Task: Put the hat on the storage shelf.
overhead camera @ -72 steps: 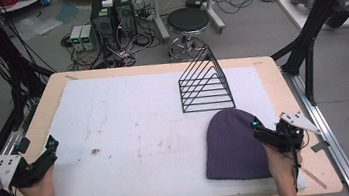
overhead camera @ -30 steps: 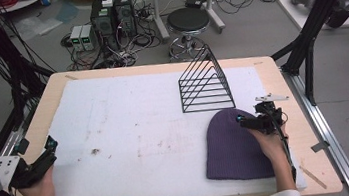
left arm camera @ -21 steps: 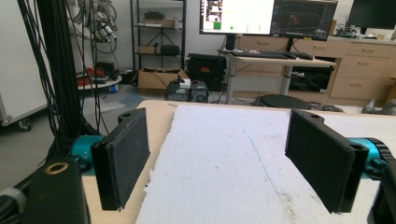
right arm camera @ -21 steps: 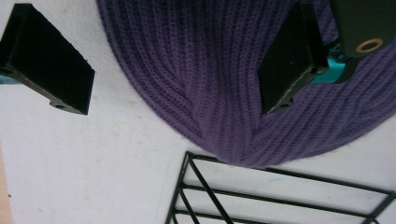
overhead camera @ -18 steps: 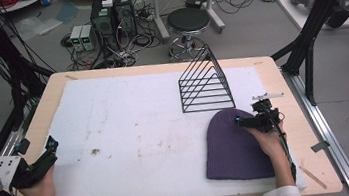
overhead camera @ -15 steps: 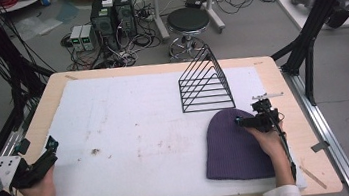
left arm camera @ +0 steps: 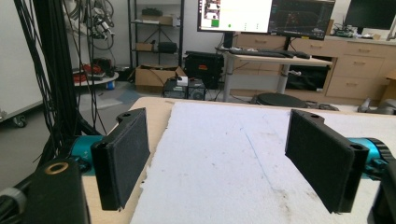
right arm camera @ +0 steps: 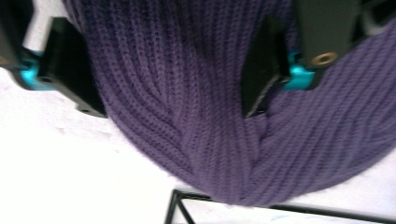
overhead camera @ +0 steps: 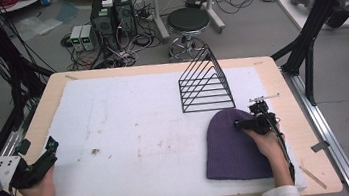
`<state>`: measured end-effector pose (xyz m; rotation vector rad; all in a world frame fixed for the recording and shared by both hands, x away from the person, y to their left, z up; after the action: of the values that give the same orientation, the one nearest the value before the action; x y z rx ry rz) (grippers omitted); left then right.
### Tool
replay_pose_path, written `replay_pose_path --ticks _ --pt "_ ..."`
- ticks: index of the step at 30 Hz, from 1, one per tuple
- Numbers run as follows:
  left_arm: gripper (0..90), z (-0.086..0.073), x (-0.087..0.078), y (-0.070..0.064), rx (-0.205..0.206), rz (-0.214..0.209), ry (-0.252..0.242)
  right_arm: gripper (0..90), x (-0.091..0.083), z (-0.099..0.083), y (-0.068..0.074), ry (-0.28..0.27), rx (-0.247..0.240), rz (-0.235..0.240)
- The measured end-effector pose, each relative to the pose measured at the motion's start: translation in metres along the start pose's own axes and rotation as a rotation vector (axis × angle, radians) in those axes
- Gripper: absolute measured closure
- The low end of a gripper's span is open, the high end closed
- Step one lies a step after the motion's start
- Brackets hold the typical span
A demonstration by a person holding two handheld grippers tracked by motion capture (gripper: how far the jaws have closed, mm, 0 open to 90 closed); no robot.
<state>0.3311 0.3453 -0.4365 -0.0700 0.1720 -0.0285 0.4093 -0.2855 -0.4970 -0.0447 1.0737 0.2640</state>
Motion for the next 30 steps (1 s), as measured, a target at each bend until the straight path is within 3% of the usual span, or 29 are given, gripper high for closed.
replay_pose_path --ticks 1,2,3,5,9,16,19,26,30 --pt "21.8 0.000 0.000 0.000 0.000 0.000 0.000 35.2 -0.001 0.000 0.001 -0.003 -0.001 0.003" --pt "21.8 0.000 0.000 0.000 0.000 0.000 0.001 35.2 -0.001 0.000 0.001 -0.003 -0.001 0.003" --pt "21.8 0.000 0.000 0.000 -0.001 -0.001 0.000 48.3 -0.002 -0.001 0.003 -0.003 -0.001 0.026" --pt "21.8 0.000 0.000 0.000 -0.001 0.000 0.001 60.5 -0.003 -0.001 0.006 -0.001 0.011 0.059" --pt "21.9 0.000 0.000 0.000 0.000 0.001 0.000 71.1 -0.003 -0.001 0.006 -0.005 0.053 0.114" --pt "22.1 0.000 0.000 0.001 -0.005 -0.002 -0.002 75.0 -0.007 -0.001 0.009 -0.030 0.024 0.075" --pt "22.2 0.000 0.000 0.001 -0.008 -0.003 -0.002 75.0 -0.012 -0.001 0.010 -0.060 0.033 0.089" --pt "22.2 0.000 0.001 -0.001 -0.013 -0.017 -0.003 74.5 -0.039 -0.001 0.014 -0.219 0.011 0.095" --pt "22.5 0.000 0.002 -0.004 -0.010 -0.035 -0.004 74.4 -0.055 0.000 0.021 -0.316 -0.051 0.057"
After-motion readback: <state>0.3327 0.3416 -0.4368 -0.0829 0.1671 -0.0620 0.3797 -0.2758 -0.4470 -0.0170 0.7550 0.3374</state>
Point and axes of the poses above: each handheld gripper's, and its own axes: x roughly forward along the jaws, z roughly out of its top, y roughly to its left, the point moved 8 cm from there along x, roughly forward along the jaws, and after that the axes turned 9 degrees about y, right-handed, at the moved point
